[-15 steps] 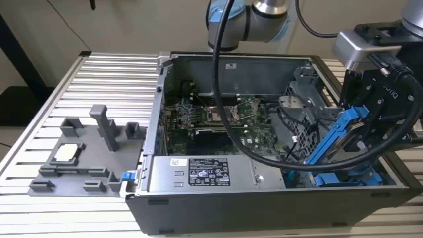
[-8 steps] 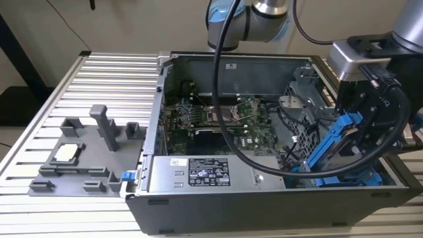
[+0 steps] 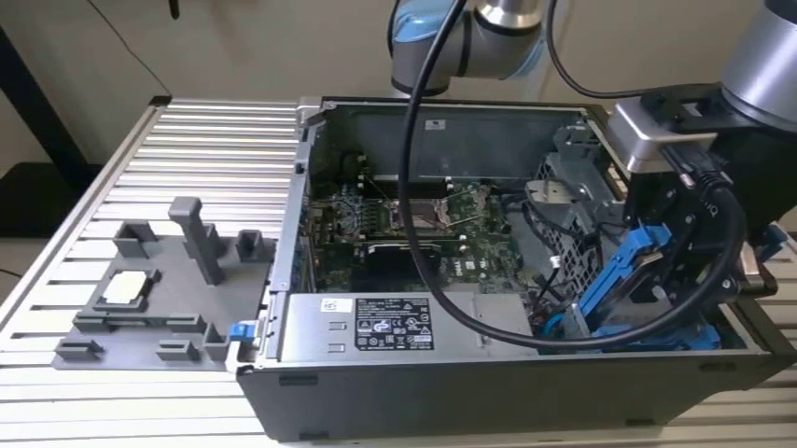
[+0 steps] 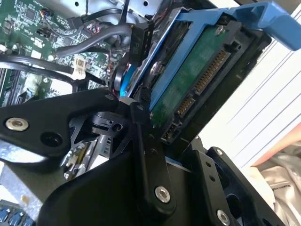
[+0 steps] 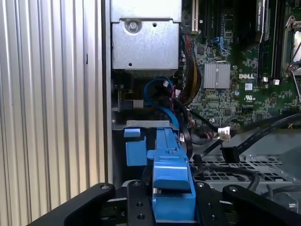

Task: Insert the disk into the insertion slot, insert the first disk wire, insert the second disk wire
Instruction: 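Insert the disk into the insertion slot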

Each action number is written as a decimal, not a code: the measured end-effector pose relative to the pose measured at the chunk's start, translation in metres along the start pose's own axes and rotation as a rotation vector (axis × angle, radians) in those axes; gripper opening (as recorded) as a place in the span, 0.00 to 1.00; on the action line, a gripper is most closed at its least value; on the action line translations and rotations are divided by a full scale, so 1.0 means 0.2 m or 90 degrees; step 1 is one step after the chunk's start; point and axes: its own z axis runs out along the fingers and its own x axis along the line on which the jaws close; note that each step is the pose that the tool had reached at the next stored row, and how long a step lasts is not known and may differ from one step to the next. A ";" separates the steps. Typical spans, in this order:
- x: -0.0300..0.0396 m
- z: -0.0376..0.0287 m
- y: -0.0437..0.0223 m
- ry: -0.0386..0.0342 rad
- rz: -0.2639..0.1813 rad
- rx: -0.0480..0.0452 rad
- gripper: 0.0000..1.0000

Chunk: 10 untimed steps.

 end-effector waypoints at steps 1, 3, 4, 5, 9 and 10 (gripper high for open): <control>0.000 0.008 0.000 0.0002 0.000 -0.0001 0.33; 0.000 0.022 0.001 0.0000 0.000 0.0000 0.33; 0.000 0.026 0.001 -0.0001 0.000 0.0000 0.33; 0.000 0.026 0.001 0.0001 0.000 0.0000 0.33; 0.000 0.027 0.000 0.0003 0.000 0.0001 0.34; 0.000 0.027 0.000 0.0005 0.000 0.0000 0.40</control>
